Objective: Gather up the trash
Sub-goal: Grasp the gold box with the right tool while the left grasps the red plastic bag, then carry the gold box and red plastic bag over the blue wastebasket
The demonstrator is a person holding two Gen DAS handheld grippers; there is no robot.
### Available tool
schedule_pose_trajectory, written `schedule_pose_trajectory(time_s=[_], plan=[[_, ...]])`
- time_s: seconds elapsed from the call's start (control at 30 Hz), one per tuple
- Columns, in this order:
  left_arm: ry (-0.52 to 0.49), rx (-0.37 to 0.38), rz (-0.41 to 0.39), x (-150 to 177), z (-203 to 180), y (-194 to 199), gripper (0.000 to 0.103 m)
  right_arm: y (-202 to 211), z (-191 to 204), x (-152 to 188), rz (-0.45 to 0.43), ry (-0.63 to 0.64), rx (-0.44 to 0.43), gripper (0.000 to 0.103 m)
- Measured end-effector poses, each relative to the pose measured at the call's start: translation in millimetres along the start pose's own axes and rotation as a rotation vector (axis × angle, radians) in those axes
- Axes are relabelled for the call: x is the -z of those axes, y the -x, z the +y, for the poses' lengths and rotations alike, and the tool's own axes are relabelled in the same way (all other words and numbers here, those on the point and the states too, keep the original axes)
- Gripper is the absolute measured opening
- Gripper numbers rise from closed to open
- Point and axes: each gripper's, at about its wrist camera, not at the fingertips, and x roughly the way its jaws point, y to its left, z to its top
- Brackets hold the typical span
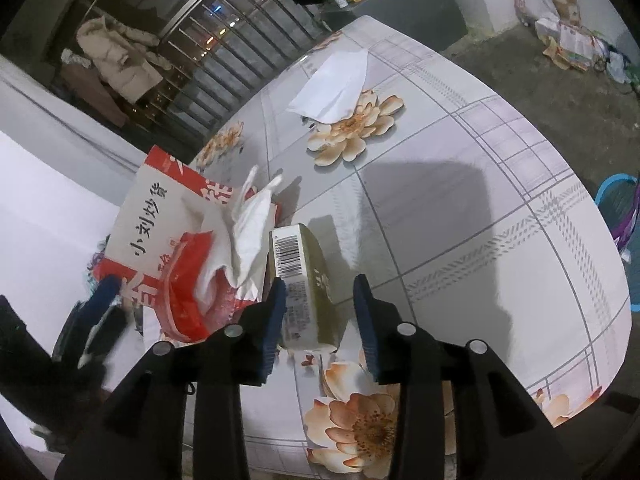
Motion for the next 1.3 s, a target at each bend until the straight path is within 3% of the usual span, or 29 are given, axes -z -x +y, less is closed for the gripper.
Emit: schedule_pose_trajectory(time_s=[0.07, 0.17, 0.3, 0.4, 0.53, 0.87, 1.07, 1.13, 1.17, 1.2, 1.27, 1.3], plan=[[-0.029, -0.048, 0.047, 5.9, 0.0, -15.0, 0.047, -0.3, 1.7, -0.4, -0.001, 0.012, 0.009, 0.037], [0.064, -0.010, 0.135, 19.7, 12.9, -32.6, 0.047, -1.4, 2.7, 0.1, 0.001, 0.018, 0.008, 0.039], [0.152, 0.010, 0.184, 32.7, 28.1, -49.9, 0.047, -4.5, 5.5, -0.1, 0.007, 0.027, 0.000, 0.040], [0.152, 0.006, 0.183, 35.7, 31.1, -55.1, 0.046, -5.7, 6.7, 0.2, 0.008, 0.034, 0.003, 0.040], [0.139, 0.001, 0.174, 36.6, 26.1, -55.9, 0.038, -3.6, 5.8, 0.4, -0.001, 0.031, 0.015, 0.040], [0.161, 0.016, 0.149, 35.4, 32.2, -41.7, 0.022, 5.7, 4.7, 1.6, -0.026, 0.040, 0.018, 0.012], [0.165, 0.033, 0.105, 29.5, 33.2, -26.0, 0.020, 8.6, 2.1, 5.3, -0.022, 0.027, 0.003, 0.011], [0.163, 0.040, 0.097, 28.5, 32.8, -23.1, 0.020, 9.2, 0.2, 5.6, -0.021, 0.002, -0.026, 0.012], [0.161, 0.044, 0.095, 28.7, 31.7, -22.9, 0.020, 8.9, -0.6, 5.3, -0.018, -0.008, -0.036, 0.017], [0.159, 0.045, 0.095, 28.6, 31.4, -21.8, 0.020, 8.2, -1.5, 4.8, -0.018, -0.019, -0.035, 0.031], [0.159, 0.053, 0.093, 27.7, 30.0, -21.8, 0.020, 9.0, -2.6, 4.3, -0.039, -0.033, -0.009, 0.049], [0.159, 0.055, 0.091, 26.8, 29.1, -21.3, 0.020, 9.4, -2.0, 4.0, -0.051, -0.026, 0.007, 0.052]])
